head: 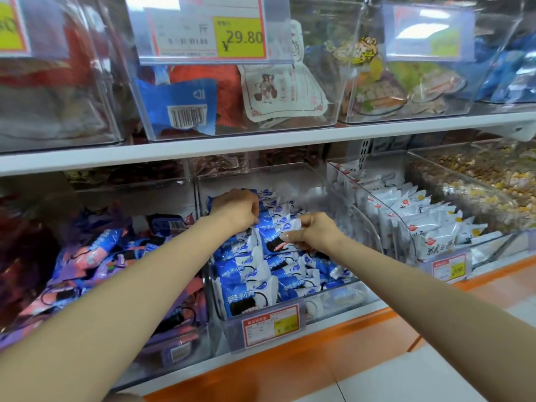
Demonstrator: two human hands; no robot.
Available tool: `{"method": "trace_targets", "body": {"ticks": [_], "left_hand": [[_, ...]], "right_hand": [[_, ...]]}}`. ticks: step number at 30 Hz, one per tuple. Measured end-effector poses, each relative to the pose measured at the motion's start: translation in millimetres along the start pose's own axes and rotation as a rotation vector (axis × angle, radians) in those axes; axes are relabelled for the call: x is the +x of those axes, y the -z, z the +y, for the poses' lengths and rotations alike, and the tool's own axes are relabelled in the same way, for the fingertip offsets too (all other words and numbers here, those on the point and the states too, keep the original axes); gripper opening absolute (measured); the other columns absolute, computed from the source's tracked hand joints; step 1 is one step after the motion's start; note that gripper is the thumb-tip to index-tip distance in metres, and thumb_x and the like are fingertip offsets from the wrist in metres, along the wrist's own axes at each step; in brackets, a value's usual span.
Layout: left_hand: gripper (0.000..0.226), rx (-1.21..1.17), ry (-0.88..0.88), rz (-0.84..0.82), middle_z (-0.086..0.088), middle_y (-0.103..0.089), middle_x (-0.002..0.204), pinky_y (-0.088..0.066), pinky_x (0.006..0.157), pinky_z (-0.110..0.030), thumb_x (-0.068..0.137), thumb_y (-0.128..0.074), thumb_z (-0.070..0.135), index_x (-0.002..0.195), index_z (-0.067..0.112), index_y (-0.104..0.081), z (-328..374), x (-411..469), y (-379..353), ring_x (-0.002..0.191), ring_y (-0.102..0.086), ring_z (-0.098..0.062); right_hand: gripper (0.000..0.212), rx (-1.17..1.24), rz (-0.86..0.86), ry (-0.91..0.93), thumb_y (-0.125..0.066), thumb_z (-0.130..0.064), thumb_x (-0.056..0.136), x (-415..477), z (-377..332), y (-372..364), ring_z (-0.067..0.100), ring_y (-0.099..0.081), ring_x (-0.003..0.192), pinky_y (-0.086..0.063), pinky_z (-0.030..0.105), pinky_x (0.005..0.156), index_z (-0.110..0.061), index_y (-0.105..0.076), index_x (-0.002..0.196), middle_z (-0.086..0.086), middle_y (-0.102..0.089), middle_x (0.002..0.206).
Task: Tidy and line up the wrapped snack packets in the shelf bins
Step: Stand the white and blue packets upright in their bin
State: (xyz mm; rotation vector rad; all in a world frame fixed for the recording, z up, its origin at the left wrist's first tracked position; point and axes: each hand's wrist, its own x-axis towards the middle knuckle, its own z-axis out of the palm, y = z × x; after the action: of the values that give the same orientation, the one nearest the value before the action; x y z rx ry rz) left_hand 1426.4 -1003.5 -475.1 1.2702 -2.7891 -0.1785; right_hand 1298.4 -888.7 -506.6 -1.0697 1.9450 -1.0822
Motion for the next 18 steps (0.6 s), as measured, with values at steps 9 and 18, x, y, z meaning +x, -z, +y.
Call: {"method": "trace_targets", "body": {"ticks": [9,18], "left_hand": [[0.029,-0.020,-0.082,0.065,0.005,-0.060,0.089,-0.043,0.069,-0.027,0.081,-0.065,0.051,0.087,0.023,-0.055,4,-12,2,0.083,-0.053,-0.014],[0.027,0.075,-0.101,0.006,0.000,-0.065,0.098,-0.042,0.068,-0.029,0.077,-0.072,0.043,0.087,0.021,-0.058,9,-14,-7,0.093,-0.054,-0.017]], "right_hand": [[0.036,-0.049,0.010,-0.021,-0.082,-0.021,0.071,6,0,-2,0.013,-0.038,0.044,-0.034,0.023,0.049,-0.012,-0.054,0.050,0.007,-0.051,0.053],[0.037,-0.220,0.058,0.022,-0.081,-0.032,0.071,6,2,-2,0.018,-0.047,0.061,-0.037,0.029,0.062,-0.005,-0.056,0.070,0.009,-0.055,0.066]]}}
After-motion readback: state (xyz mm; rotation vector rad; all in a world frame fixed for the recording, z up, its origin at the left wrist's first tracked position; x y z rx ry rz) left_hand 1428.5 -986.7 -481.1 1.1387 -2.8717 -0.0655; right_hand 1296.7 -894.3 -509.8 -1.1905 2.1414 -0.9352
